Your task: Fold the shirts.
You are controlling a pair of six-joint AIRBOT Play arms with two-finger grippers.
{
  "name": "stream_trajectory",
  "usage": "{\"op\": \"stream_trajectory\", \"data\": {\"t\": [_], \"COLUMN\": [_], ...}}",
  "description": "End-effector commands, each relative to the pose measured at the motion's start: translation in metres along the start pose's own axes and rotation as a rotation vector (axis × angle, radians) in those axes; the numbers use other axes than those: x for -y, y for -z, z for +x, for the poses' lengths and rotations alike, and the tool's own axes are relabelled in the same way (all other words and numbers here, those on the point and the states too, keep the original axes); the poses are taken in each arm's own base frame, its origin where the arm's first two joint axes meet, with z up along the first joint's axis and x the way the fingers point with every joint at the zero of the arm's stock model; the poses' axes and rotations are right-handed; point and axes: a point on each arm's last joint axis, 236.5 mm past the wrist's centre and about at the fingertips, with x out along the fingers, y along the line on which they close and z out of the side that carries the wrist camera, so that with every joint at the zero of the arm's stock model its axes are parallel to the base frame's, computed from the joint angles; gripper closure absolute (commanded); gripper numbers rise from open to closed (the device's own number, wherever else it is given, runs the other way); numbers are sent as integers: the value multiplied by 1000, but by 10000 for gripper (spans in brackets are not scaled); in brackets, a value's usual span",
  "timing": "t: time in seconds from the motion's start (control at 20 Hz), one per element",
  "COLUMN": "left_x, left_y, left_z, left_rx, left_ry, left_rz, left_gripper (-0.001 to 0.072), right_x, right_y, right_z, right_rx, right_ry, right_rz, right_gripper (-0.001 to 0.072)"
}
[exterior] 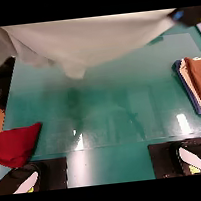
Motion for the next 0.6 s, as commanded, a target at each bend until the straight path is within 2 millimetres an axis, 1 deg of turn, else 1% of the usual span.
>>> {"op": "stream_trajectory", "data": {"t": [0.0, 0.05, 0.1, 0.15, 0.2, 0.25, 0.3, 0.35, 0.4, 0.45, 0.5, 0.55], "left_x": [7, 6, 8, 14, 26, 42, 59, 78, 95, 111, 123, 133], "left_y": [12, 34, 57, 85, 114, 149, 184, 221, 253, 285, 308, 327], "left_z": [-7, 9, 23, 38, 51, 61, 67, 68, 65, 58, 50, 41], "left_rx": [-55, -122, -187, -258, -325, -406, -485, -570, -645, -723, -788, -841], "left_ry": [25, 34, 50, 74, 109, 156, 198, 247, 290, 331, 365, 394], "left_rz": [4, -11, -18, -24, -17, -3, 3, 13, 26, 42, 58, 71], "left_gripper": [686, 686, 686, 686, 686, 686, 686, 685, 685, 684, 684, 682], "right_x": [-13, -13, -11, -7, -3, 2, 7, 12, 16, 21, 24, 26], "right_y": [-38, -32, -22, -6, 12, 34, 53, 72, 87, 102, 115, 127], "right_z": [-69, -68, -62, -52, -41, -29, -17, -5, 5, 15, 22, 29], "right_rx": [130, 104, 67, 10, -55, -126, -180, -231, -270, -303, -329, -355], "right_ry": [59, 58, 51, 46, 38, 30, 24, 20, 17, 15, 14, 13], "right_rz": [-59, -49, -31, -5, 17, 44, 71, 100, 125, 150, 169, 186], "right_gripper": [694, 694, 694, 694, 694, 694, 694, 694, 694, 694, 693, 694]}}
